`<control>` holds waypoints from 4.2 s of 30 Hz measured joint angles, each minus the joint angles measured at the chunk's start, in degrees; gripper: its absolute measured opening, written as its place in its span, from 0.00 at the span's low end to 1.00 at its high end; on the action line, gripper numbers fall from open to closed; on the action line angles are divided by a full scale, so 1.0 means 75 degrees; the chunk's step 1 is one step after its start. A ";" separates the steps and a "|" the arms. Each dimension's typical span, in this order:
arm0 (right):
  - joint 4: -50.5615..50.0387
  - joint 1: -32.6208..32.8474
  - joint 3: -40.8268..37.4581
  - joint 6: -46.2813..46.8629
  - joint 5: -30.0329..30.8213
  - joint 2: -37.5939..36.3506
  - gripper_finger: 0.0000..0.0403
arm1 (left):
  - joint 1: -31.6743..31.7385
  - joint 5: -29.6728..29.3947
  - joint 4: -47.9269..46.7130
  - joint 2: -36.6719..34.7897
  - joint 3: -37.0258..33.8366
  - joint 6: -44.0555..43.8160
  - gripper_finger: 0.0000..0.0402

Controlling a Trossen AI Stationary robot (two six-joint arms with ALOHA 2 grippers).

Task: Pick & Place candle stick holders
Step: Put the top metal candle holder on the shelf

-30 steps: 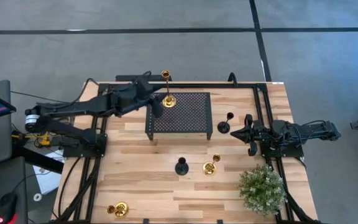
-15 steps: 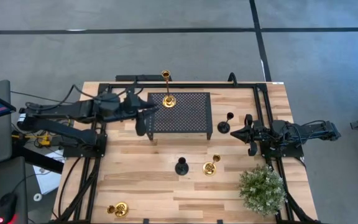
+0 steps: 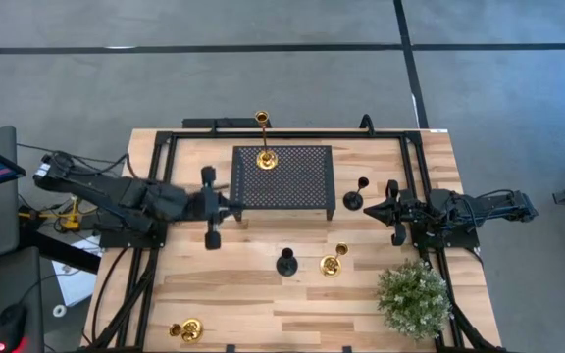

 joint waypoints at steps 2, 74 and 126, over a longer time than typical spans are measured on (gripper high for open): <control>-0.0001 0.0000 0.0000 0.0000 0.0000 -0.0001 0.00 | -0.0372 -0.0132 -0.0020 -0.0156 -0.0148 0.0364 0.01; 0.7180 0.1498 0.0730 -0.0332 -0.1405 0.8177 0.49 | -0.1995 0.0051 0.0562 -0.2064 -0.2177 -0.0162 0.01; 0.1391 0.1487 0.6260 -0.1296 -0.1196 0.8057 0.01 | -0.1995 0.0052 0.0559 -0.2055 -0.2177 -0.0366 0.02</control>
